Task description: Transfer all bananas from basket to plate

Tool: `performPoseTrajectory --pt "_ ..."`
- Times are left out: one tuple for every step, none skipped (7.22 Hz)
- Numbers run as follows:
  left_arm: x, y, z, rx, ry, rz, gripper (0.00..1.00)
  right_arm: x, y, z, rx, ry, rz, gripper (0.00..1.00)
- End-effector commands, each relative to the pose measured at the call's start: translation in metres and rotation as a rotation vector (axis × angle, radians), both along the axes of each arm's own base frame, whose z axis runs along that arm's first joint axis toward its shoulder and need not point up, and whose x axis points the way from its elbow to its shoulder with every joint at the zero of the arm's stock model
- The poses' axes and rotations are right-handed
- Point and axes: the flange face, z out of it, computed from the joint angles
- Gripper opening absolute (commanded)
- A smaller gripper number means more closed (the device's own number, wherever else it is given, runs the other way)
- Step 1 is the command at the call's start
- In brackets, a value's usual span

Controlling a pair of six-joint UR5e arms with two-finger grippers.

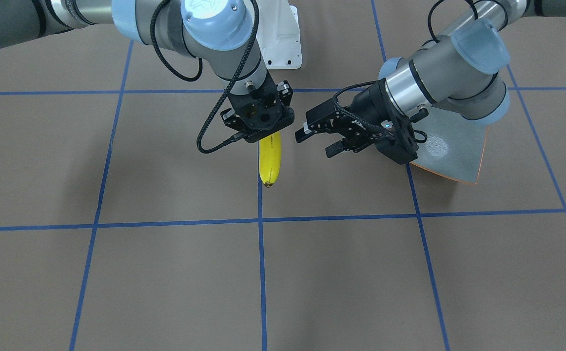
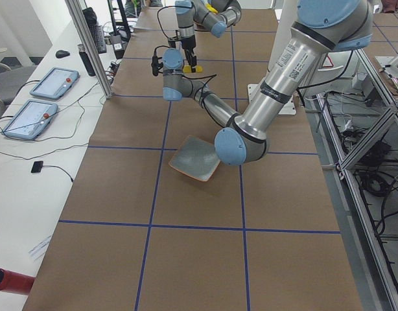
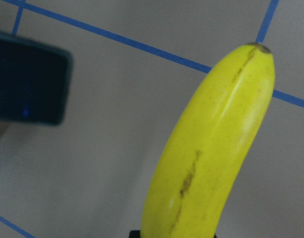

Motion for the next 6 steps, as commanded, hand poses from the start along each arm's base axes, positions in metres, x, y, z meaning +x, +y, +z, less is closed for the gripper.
performPoseTrajectory --pt "0.008 0.005 -0.001 0.001 0.005 0.007 0.99 -0.003 0.002 -0.006 0.006 -0.032 0.031 0.00" --pt "0.015 0.008 -0.003 0.003 0.008 -0.001 0.99 -0.003 0.002 -0.008 0.008 -0.034 0.031 0.00" --pt "0.020 0.012 -0.005 0.006 0.013 -0.005 0.99 -0.004 0.003 -0.008 0.003 -0.036 0.033 0.00" --pt "0.027 0.015 -0.006 0.007 0.015 -0.004 0.99 -0.004 0.005 -0.014 0.003 -0.042 0.034 0.00" --pt "0.031 0.018 -0.006 0.007 0.015 -0.004 0.94 -0.004 0.006 -0.018 0.007 -0.047 0.032 0.00" --pt "0.033 0.020 -0.006 0.008 0.016 -0.002 0.90 -0.004 0.006 -0.019 0.005 -0.048 0.034 0.00"
